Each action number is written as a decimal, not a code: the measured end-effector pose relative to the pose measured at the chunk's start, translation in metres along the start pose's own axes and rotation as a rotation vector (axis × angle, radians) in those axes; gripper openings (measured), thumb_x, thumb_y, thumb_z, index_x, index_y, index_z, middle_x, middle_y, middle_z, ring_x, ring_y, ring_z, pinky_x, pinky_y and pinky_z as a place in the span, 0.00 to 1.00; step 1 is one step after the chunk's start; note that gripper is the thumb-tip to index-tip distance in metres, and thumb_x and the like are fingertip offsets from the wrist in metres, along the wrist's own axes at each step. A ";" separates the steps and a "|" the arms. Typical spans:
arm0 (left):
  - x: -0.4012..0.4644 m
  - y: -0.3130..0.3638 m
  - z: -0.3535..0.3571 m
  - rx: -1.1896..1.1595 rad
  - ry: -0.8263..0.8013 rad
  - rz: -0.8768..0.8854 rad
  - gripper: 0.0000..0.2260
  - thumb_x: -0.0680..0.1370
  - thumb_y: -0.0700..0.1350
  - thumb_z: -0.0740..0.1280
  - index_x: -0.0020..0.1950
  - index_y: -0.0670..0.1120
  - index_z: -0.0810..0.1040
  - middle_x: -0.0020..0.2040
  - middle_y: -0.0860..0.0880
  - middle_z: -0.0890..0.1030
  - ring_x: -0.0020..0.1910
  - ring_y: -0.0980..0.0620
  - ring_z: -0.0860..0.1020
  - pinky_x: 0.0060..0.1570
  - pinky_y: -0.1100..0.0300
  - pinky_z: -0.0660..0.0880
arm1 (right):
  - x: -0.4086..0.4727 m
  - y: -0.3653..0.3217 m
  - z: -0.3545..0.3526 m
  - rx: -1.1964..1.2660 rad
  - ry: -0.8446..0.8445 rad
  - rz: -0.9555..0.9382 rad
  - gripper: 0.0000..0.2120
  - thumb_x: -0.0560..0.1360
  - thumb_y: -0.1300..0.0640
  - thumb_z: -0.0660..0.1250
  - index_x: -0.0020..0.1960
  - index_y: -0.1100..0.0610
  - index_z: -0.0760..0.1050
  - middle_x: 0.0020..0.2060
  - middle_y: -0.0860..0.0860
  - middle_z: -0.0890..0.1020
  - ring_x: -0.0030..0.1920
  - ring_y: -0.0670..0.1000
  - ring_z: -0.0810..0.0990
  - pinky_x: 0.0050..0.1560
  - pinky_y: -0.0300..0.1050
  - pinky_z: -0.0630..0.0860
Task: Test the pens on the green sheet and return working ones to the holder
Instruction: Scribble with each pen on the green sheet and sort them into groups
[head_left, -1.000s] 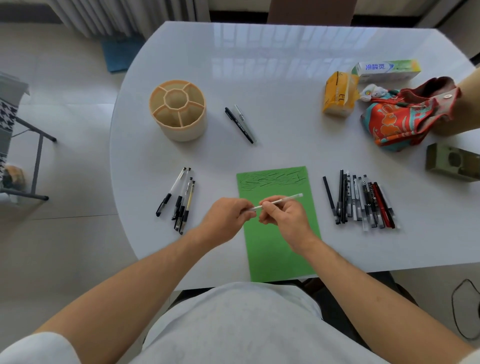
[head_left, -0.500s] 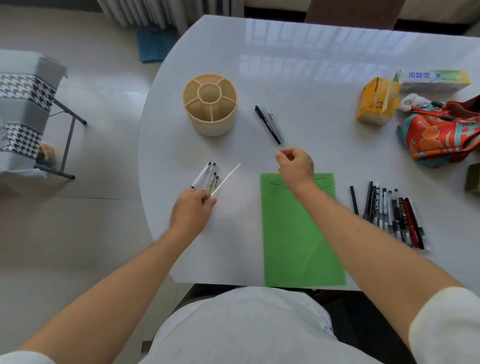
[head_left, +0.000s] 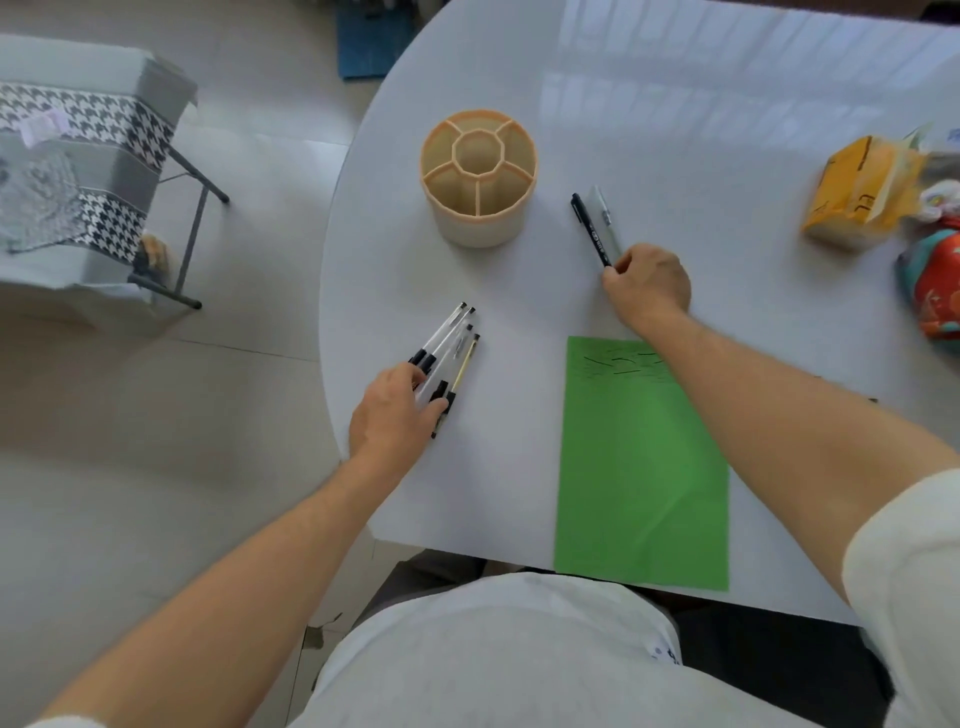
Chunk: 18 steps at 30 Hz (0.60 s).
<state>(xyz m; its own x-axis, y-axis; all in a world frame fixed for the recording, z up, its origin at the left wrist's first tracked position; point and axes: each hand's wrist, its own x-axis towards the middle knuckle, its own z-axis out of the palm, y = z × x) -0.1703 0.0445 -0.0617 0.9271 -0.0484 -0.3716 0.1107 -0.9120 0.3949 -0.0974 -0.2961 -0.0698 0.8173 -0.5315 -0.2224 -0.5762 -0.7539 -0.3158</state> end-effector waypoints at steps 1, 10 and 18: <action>0.000 0.004 -0.001 -0.012 0.017 0.032 0.15 0.75 0.54 0.72 0.57 0.52 0.74 0.49 0.55 0.73 0.46 0.51 0.75 0.43 0.56 0.72 | -0.006 0.002 -0.004 0.077 0.005 0.012 0.11 0.75 0.50 0.66 0.48 0.56 0.82 0.44 0.54 0.85 0.47 0.57 0.83 0.48 0.48 0.79; 0.010 0.067 0.001 -0.188 -0.102 0.439 0.21 0.77 0.51 0.70 0.69 0.56 0.71 0.55 0.58 0.74 0.39 0.59 0.74 0.47 0.61 0.71 | -0.137 0.051 -0.028 1.070 -0.177 0.196 0.05 0.71 0.65 0.74 0.46 0.61 0.81 0.36 0.60 0.86 0.33 0.55 0.85 0.37 0.48 0.83; 0.001 0.112 0.025 0.016 -0.670 0.725 0.08 0.82 0.49 0.62 0.53 0.50 0.80 0.39 0.56 0.82 0.33 0.61 0.79 0.39 0.58 0.78 | -0.208 0.076 -0.032 1.430 -0.142 0.383 0.06 0.76 0.69 0.67 0.46 0.60 0.80 0.34 0.57 0.82 0.32 0.53 0.77 0.34 0.42 0.77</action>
<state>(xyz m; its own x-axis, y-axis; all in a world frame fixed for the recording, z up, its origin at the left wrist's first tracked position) -0.1656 -0.0680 -0.0384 0.3732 -0.8141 -0.4449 -0.4138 -0.5753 0.7056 -0.3112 -0.2554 -0.0179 0.6613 -0.5006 -0.5586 -0.3313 0.4732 -0.8163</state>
